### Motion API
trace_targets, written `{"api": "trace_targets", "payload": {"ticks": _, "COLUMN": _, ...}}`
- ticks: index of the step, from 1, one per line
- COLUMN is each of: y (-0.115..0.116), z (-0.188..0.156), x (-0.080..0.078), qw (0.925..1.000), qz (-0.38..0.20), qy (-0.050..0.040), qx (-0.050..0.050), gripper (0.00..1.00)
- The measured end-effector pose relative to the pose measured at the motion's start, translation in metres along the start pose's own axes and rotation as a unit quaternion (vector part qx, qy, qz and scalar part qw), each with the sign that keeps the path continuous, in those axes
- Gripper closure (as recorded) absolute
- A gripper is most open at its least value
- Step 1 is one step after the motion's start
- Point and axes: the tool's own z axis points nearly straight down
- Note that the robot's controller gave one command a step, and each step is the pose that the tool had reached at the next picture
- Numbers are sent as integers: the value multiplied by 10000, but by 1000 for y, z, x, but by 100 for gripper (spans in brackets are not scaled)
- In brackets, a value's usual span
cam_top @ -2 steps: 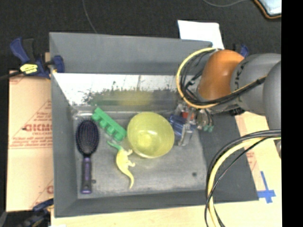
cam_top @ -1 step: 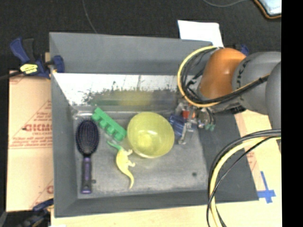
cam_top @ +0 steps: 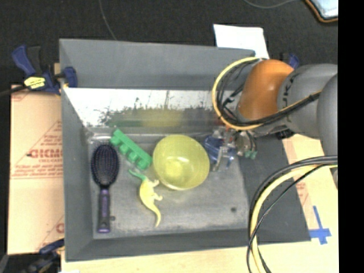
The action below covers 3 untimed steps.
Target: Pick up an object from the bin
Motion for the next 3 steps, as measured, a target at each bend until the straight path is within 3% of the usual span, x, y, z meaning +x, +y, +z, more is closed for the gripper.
{"api": "trace_targets", "payload": {"ticks": 2, "y": 0, "z": -2, "x": 1, "qw": 10000, "qz": -6, "qy": 12, "qx": 3, "gripper": 100}}
{"api": "trace_targets", "payload": {"ticks": 3, "y": 0, "z": -40, "x": 2, "qw": 10000, "qz": -8, "qy": 27, "qx": 3, "gripper": 100}}
